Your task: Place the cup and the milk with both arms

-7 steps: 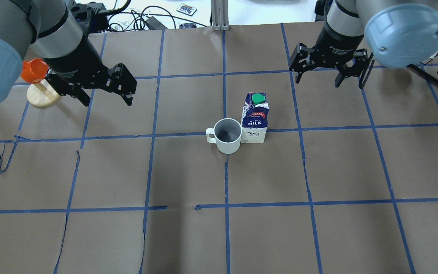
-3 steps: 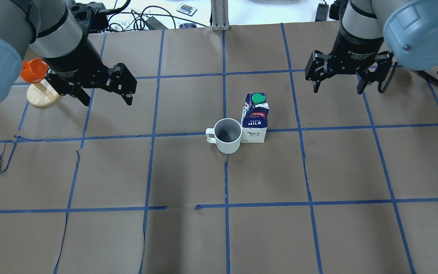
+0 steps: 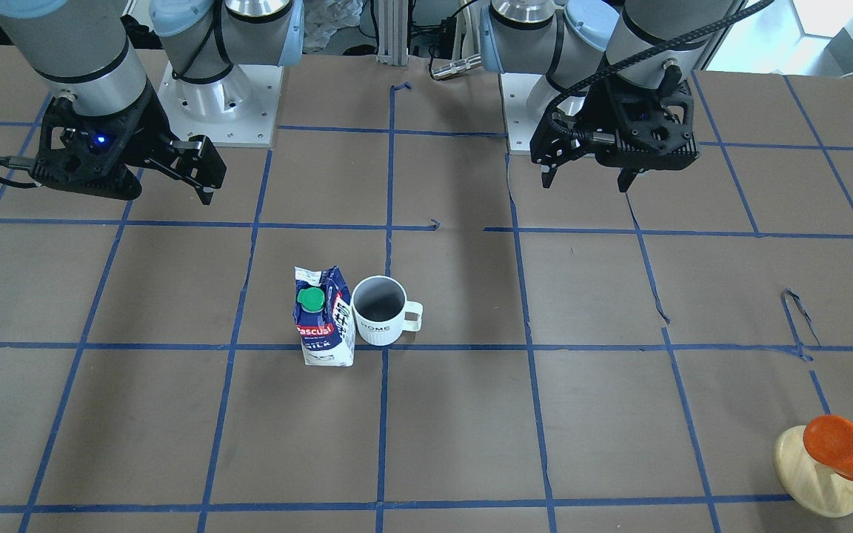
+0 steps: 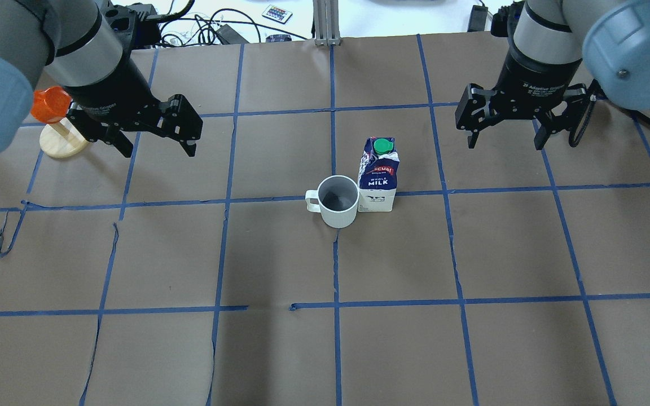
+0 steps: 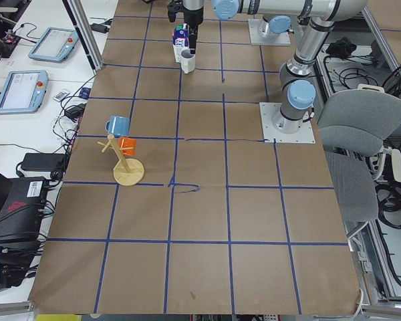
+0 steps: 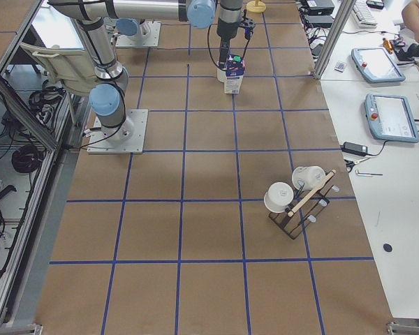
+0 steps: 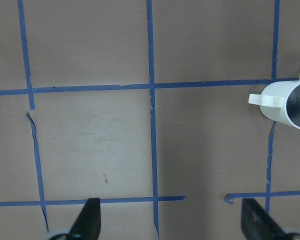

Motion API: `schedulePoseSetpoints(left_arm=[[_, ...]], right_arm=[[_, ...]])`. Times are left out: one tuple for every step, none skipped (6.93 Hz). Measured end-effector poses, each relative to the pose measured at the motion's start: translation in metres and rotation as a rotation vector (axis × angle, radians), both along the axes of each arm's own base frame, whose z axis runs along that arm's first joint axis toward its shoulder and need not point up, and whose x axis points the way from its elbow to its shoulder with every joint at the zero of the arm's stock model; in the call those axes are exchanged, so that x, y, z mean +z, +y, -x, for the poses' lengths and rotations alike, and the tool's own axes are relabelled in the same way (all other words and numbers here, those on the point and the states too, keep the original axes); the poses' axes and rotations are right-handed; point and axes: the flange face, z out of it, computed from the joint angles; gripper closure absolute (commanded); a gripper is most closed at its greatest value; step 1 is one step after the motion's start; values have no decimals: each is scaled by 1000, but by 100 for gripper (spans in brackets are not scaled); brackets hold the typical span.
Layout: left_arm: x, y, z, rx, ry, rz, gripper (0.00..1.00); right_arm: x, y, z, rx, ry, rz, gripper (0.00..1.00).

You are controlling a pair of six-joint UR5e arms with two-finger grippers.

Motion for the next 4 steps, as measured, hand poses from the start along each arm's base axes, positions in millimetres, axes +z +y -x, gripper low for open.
schedulePoseSetpoints(left_arm=[[0, 0, 0, 0, -3, 0, 0], [0, 0, 0, 0, -4, 0, 0], [0, 0, 0, 0, -4, -1, 0], [0, 1, 0, 0, -4, -4, 0]], right_arm=[[2, 0, 0, 4, -3, 5, 0], [4, 0, 0, 6, -4, 10, 0], [4, 0, 0, 7, -3, 10, 0], [3, 0, 0, 8, -3, 8, 0]])
